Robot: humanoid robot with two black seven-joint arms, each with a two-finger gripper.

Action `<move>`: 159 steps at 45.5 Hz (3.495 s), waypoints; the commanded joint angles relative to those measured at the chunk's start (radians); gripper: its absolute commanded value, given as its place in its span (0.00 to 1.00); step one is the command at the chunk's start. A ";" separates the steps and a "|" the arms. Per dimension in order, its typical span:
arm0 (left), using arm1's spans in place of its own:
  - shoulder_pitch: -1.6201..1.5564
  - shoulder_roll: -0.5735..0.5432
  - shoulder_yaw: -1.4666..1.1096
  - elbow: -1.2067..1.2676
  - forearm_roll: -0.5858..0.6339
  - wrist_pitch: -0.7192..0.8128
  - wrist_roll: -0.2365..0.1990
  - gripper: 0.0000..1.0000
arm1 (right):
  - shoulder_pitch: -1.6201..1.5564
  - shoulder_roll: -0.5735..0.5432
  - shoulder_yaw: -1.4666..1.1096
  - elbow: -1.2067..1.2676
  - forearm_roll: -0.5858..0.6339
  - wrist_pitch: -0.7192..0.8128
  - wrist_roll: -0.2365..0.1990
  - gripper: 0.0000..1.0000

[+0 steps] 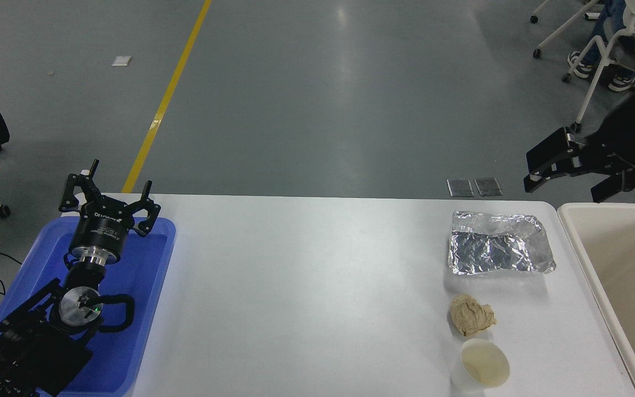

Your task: Pick up paper cup place in dustbin

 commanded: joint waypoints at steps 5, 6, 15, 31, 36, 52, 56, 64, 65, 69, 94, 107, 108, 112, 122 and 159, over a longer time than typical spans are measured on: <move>0.000 0.000 0.000 0.000 -0.001 0.000 -0.001 1.00 | -0.210 -0.036 0.008 0.026 -0.094 -0.121 0.000 1.00; 0.000 0.000 0.000 0.000 -0.001 0.000 -0.001 1.00 | -0.230 -0.036 0.010 0.026 -0.098 -0.138 0.000 1.00; 0.000 0.000 0.000 0.000 -0.001 0.000 0.001 1.00 | -0.373 -0.036 0.020 0.027 -0.101 -0.263 0.004 1.00; 0.000 0.000 0.000 0.000 -0.001 0.000 -0.001 1.00 | -0.572 -0.036 0.083 0.026 -0.122 -0.335 0.009 1.00; 0.000 0.000 0.000 0.000 -0.001 0.000 -0.001 1.00 | -0.589 -0.033 0.111 0.029 -0.128 -0.335 0.009 1.00; 0.000 0.000 0.000 0.000 -0.001 0.000 0.000 1.00 | -0.689 -0.025 0.180 0.033 -0.130 -0.335 0.010 1.00; 0.000 0.000 0.000 0.000 0.001 0.000 0.000 1.00 | -0.721 -0.025 0.207 0.029 -0.131 -0.335 0.010 1.00; 0.000 0.000 0.000 0.000 -0.001 0.000 0.000 1.00 | -0.790 -0.025 0.250 0.009 -0.140 -0.350 0.009 1.00; 0.000 0.000 0.000 0.000 -0.001 0.000 0.001 1.00 | -0.799 -0.025 0.255 0.004 -0.142 -0.356 0.009 1.00; 0.000 0.000 0.000 0.000 -0.001 0.000 -0.001 1.00 | -0.835 -0.023 0.269 -0.025 -0.142 -0.375 0.009 1.00; 0.000 0.000 0.000 -0.001 -0.001 0.000 -0.001 1.00 | -1.034 -0.016 0.362 -0.166 -0.165 -0.487 0.010 0.63; 0.000 0.000 0.000 0.000 0.001 -0.001 0.001 1.00 | -1.023 -0.010 0.359 -0.174 -0.243 -0.510 0.009 0.00; 0.000 0.000 0.000 0.000 0.001 -0.001 0.001 1.00 | -1.020 -0.010 0.359 -0.172 -0.243 -0.510 0.009 0.00; 0.000 0.000 0.000 0.000 0.001 -0.001 0.001 1.00 | -1.010 -0.010 0.355 -0.171 -0.243 -0.510 0.009 0.00; 0.000 0.000 0.000 -0.001 0.001 -0.001 0.001 1.00 | -0.962 -0.025 0.350 -0.160 -0.245 -0.504 0.013 0.00; 0.000 0.000 0.000 -0.001 0.001 0.000 0.001 1.00 | -0.181 -0.300 0.246 -0.072 -0.285 -0.091 0.012 0.00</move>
